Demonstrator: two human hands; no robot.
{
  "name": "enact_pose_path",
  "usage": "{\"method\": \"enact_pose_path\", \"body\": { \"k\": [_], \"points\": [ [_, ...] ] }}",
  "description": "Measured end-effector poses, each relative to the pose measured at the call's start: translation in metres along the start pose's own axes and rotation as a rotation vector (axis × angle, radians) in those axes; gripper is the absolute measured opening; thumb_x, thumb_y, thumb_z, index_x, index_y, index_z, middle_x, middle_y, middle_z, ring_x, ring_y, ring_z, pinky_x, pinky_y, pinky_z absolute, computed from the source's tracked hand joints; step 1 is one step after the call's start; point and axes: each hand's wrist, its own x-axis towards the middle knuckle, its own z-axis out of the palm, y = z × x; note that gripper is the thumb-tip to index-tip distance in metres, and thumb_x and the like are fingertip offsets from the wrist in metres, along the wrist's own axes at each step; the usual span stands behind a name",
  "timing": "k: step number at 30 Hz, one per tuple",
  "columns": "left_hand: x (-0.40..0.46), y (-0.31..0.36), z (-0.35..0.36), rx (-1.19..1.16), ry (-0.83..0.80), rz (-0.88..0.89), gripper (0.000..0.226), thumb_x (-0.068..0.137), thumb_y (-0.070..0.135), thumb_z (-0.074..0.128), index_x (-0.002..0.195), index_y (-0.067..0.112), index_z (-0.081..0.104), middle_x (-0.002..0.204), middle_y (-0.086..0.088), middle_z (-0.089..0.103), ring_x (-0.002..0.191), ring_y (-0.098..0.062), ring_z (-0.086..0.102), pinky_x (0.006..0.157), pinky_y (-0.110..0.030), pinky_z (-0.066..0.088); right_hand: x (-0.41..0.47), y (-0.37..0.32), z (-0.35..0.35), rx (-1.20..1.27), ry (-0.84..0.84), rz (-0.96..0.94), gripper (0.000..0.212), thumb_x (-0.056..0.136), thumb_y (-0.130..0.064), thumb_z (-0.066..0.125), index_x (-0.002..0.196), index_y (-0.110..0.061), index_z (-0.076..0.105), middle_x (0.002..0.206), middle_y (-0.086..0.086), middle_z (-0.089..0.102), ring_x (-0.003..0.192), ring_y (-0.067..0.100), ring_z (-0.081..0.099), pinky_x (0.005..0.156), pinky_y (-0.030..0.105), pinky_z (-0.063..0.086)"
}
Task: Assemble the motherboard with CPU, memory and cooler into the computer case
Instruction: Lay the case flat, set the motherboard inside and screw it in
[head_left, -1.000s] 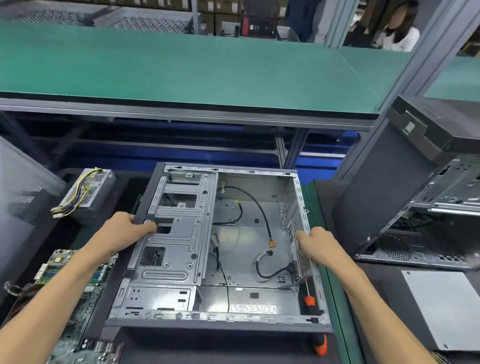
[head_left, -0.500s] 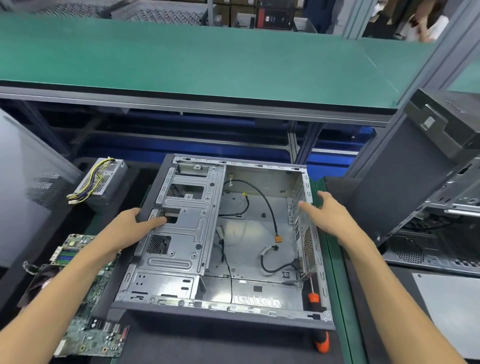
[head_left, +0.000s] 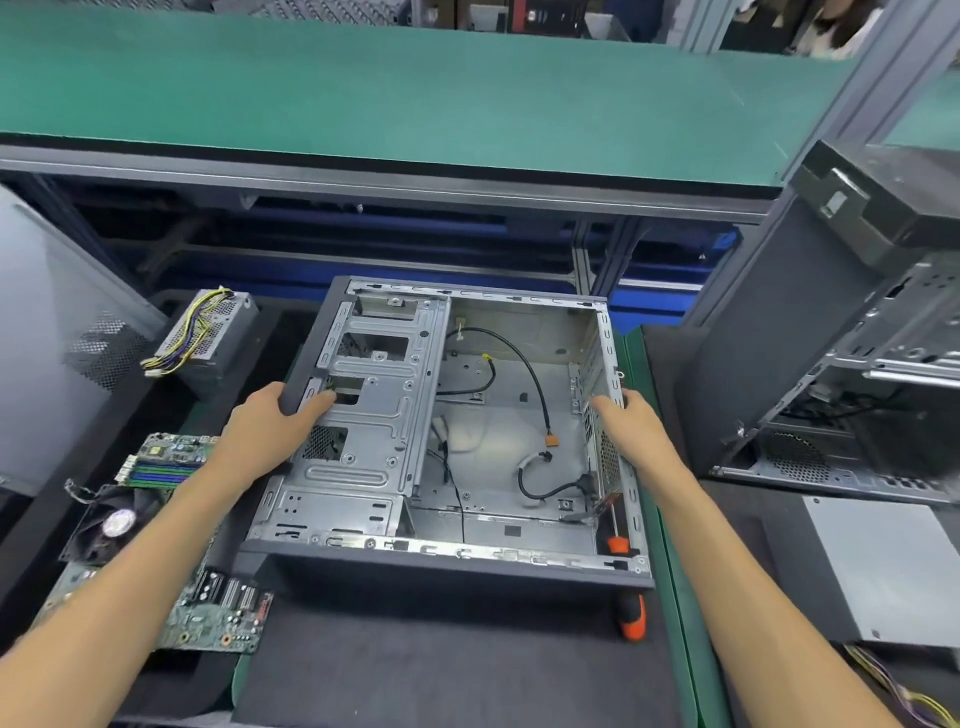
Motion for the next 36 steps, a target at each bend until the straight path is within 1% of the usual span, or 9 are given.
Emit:
{"method": "enact_pose_path", "body": {
  "k": [3,8,12,16,21,25,28,33,36],
  "points": [
    [-0.008,-0.004,-0.002,-0.066,-0.051,-0.030,0.053,0.086,0.067,0.059,0.107,0.018,0.060,0.093,0.000,0.067,0.088,-0.023,0.063,0.076,-0.040,0.049,-0.011,0.008,0.001,0.041,-0.014,0.026,0.042,0.100,-0.036,0.051,0.136,-0.015,0.050,0.105,-0.006,0.057,0.082,0.002,0.050,0.071,0.032,0.039],
    [-0.023,-0.006,-0.004,-0.131,-0.126,-0.069,0.065,0.087,0.067,0.056,0.127,0.016,0.053,0.106,-0.001,0.063,0.100,-0.025,0.059,0.085,-0.040,0.046,-0.024,0.019,0.001,0.076,-0.050,0.057,0.042,0.100,-0.032,0.053,0.138,-0.014,0.050,0.113,-0.002,0.050,0.093,0.016,0.049,0.084,0.031,0.036],
    [-0.034,-0.011,-0.006,-0.138,-0.149,-0.094,0.053,0.086,0.064,0.061,0.108,0.018,0.046,0.097,0.009,0.056,0.093,-0.018,0.054,0.080,-0.036,0.040,-0.039,0.024,0.000,0.139,-0.075,0.096,0.036,0.098,-0.028,0.053,0.133,-0.016,0.054,0.101,-0.008,0.055,0.083,0.006,0.052,0.065,0.028,0.045],
    [-0.044,-0.018,-0.006,-0.183,-0.133,-0.087,0.047,0.086,0.054,0.069,0.111,0.015,0.058,0.101,0.001,0.065,0.088,-0.017,0.061,0.070,-0.033,0.044,-0.052,0.028,0.001,0.252,-0.147,0.192,0.017,0.092,-0.018,0.051,0.108,-0.015,0.056,0.100,0.003,0.053,0.085,0.025,0.058,0.076,0.059,0.061],
    [-0.051,-0.019,-0.003,-0.204,-0.046,-0.022,0.029,0.087,0.044,0.071,0.089,0.016,0.067,0.080,-0.002,0.069,0.069,-0.020,0.061,0.057,-0.029,0.042,-0.060,0.027,0.003,0.392,-0.139,0.169,0.017,0.087,-0.003,0.044,0.096,-0.012,0.055,0.092,0.006,0.048,0.080,0.030,0.062,0.055,0.033,0.059],
    [-0.048,-0.022,-0.003,-0.192,-0.034,-0.006,0.024,0.087,0.040,0.072,0.086,0.016,0.068,0.075,-0.001,0.070,0.069,-0.020,0.063,0.057,-0.030,0.044,-0.060,0.031,0.003,0.226,-0.079,0.100,0.013,0.085,-0.007,0.045,0.083,-0.019,0.050,0.093,0.004,0.057,0.057,0.015,0.040,0.040,0.023,0.037],
    [-0.040,-0.024,-0.006,-0.171,-0.054,0.000,0.021,0.086,0.038,0.073,0.083,0.018,0.068,0.076,-0.002,0.072,0.073,-0.023,0.067,0.065,-0.035,0.051,-0.058,0.035,0.003,0.184,-0.085,0.090,0.011,0.086,-0.007,0.044,0.082,-0.016,0.049,0.084,0.003,0.050,0.057,0.016,0.038,0.043,0.024,0.036],
    [-0.029,-0.019,-0.009,-0.100,-0.065,0.011,0.037,0.086,0.035,0.074,0.082,-0.001,0.068,0.072,-0.015,0.069,0.063,-0.027,0.062,0.057,-0.031,0.040,-0.055,0.035,0.003,0.223,-0.097,0.106,0.029,0.088,-0.002,0.042,0.112,-0.005,0.056,0.109,0.003,0.055,0.086,0.024,0.058,0.060,0.034,0.061],
    [-0.024,-0.018,-0.012,-0.090,-0.066,0.041,0.034,0.086,0.036,0.073,0.085,0.002,0.070,0.074,-0.015,0.071,0.069,-0.029,0.065,0.058,-0.032,0.042,-0.052,0.035,0.003,0.163,-0.092,0.081,0.019,0.089,-0.006,0.042,0.101,-0.010,0.057,0.111,0.001,0.057,0.082,0.025,0.064,0.066,0.041,0.064]
  ]
}}
